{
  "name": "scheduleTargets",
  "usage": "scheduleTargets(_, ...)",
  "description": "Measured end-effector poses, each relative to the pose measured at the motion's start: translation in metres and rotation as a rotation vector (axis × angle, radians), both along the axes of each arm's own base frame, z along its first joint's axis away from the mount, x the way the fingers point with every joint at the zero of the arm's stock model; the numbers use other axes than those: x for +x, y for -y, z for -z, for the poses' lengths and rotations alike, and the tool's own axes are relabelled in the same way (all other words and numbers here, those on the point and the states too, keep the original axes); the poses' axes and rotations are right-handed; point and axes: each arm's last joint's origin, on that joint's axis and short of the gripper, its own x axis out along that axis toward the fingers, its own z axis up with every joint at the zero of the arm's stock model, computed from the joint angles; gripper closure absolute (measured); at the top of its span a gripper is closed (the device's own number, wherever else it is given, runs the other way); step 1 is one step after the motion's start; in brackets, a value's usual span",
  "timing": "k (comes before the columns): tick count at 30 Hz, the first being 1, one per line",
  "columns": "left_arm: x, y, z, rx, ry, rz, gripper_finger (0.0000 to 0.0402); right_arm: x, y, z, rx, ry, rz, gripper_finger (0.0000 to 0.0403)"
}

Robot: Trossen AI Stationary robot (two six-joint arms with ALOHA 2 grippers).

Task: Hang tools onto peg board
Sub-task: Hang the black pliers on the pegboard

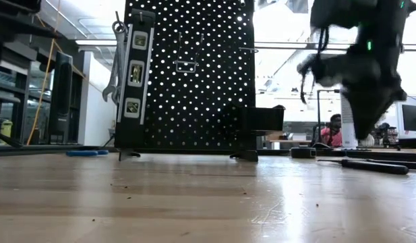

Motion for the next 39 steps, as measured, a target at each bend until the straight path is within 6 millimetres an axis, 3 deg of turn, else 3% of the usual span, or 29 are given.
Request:
scheduleTargets(4,0.001,-0.011,-0.009,0.072,-0.002,0.004,0.0193,0.001,-0.009,-0.019,0.005,0.046,-0.005,0.0399)
scheduleTargets(8,-0.001,-0.021,-0.014,0.135,-0.023,0.002,0.0193,-0.006,-0.008,-0.027,-0.020,-0.028,0.039,0.0401)
scheduleTargets(13,-0.001,-0.031,-0.017,0.157,-0.045,-0.016,0.0193,-0.014,0.013,-0.010,0.004,-0.120,0.097,0.0401)
scheduleTargets(20,0.001,-0.030,-0.018,0.124,-0.085,0.092,0.0193,-0.031,0.040,0.018,-0.014,-0.211,0.222,0.0402)
scheduleTargets(26,0.001,-0.030,-0.017,0.126,-0.096,0.100,0.0193,-0.014,0.052,0.021,-0.070,-0.021,0.283,0.0402)
scheduleTargets(32,0.002,-0.031,-0.017,0.121,-0.093,0.090,0.0193,-0.005,0.064,0.038,-0.124,-0.061,0.366,0.0403)
scheduleTargets(39,0.003,-0.029,-0.018,0.099,-0.079,0.099,0.0193,0.017,0.057,0.048,-0.079,0.084,0.360,0.0403)
